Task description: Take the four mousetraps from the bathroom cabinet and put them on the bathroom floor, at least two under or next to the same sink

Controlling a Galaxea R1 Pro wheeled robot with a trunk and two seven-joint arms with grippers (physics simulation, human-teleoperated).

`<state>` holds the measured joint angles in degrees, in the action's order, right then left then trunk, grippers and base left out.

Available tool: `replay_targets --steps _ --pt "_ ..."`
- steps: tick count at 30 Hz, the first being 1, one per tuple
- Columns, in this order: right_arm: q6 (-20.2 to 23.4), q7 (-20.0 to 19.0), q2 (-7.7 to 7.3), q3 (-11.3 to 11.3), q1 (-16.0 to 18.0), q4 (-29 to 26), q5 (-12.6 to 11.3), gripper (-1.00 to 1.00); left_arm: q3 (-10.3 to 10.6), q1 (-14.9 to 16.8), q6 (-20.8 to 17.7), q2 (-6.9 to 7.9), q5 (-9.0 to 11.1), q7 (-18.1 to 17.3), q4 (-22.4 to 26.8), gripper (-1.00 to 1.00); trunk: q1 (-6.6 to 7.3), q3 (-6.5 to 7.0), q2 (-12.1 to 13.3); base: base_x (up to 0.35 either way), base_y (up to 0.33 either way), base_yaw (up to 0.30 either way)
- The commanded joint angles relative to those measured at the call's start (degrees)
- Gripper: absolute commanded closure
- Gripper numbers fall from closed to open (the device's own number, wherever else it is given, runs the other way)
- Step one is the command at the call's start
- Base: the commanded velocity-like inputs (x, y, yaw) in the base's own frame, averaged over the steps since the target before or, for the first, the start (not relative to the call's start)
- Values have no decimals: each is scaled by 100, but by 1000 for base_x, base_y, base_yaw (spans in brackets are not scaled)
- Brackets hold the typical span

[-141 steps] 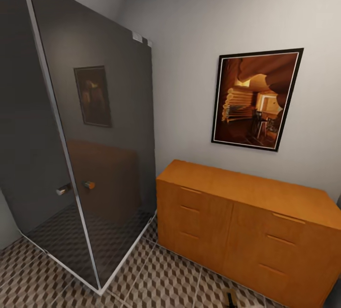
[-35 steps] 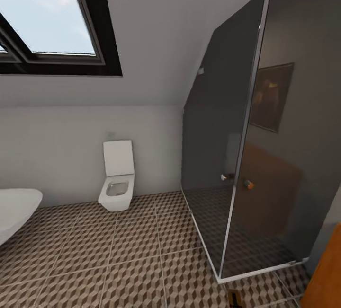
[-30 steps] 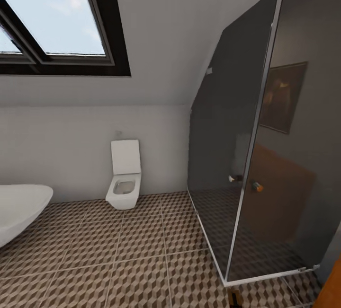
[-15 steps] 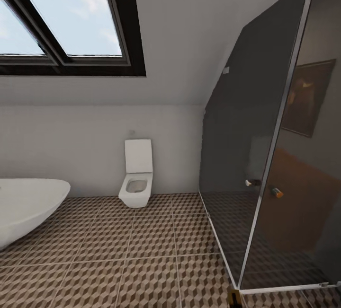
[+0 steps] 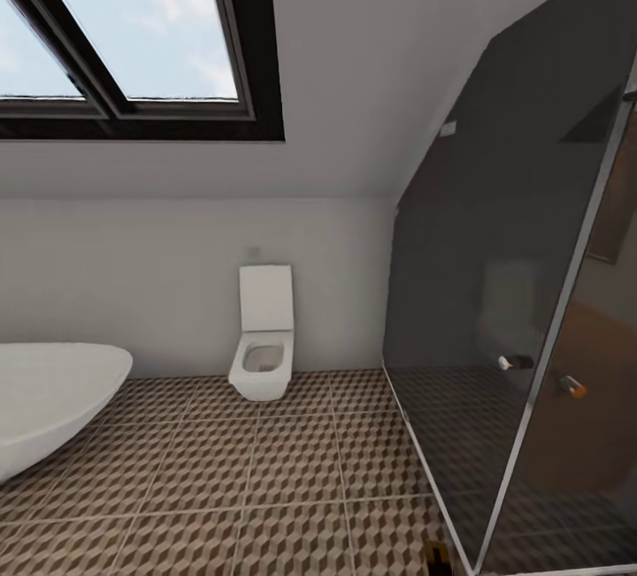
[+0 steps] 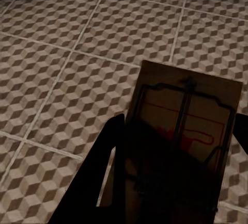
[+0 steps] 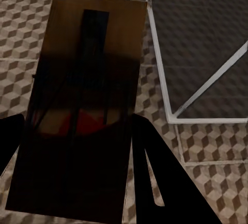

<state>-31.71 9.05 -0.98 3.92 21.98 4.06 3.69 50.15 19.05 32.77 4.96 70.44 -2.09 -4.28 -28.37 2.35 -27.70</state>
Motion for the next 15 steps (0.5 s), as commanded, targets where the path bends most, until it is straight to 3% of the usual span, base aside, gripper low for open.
replay_targets --steps 1,15 --pt "-28 36 1 40 8 24 18 100 40 2 10 -1 36 -3 -11 100 -5 -2 -3 292 187 0" --pt "-28 36 1 39 8 23 18 100 30 2 8 12 40 -2 -11 100 -5 -2 -3 293 187 -14"
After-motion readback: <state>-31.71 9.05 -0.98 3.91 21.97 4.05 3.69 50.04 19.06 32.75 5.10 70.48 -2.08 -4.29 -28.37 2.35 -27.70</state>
